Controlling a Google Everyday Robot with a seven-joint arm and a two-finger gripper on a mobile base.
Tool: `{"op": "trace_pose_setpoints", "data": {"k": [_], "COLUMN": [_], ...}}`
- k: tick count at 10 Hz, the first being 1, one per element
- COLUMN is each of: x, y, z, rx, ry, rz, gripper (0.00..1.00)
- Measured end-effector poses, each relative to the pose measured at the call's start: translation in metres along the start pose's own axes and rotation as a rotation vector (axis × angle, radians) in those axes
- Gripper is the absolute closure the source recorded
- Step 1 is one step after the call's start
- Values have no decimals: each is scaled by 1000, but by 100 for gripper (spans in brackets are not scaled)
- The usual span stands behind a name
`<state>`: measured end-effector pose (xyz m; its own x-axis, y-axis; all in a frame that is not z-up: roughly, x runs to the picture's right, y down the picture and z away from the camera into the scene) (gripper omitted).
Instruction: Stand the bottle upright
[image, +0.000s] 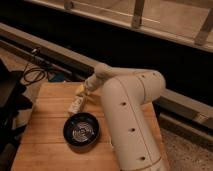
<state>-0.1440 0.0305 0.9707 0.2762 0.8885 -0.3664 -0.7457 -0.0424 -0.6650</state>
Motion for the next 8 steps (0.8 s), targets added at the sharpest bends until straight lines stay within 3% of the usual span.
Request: {"op": "trace_pose_setpoints", "data": {"k": [2,3,8], "x": [0,2,3], "y": [5,3,2], "z": [24,24,23], "rx": [-18,-16,-13], "ry": [38,41,43], "rz": [-17,-16,-18], "gripper": [88,96,100]}}
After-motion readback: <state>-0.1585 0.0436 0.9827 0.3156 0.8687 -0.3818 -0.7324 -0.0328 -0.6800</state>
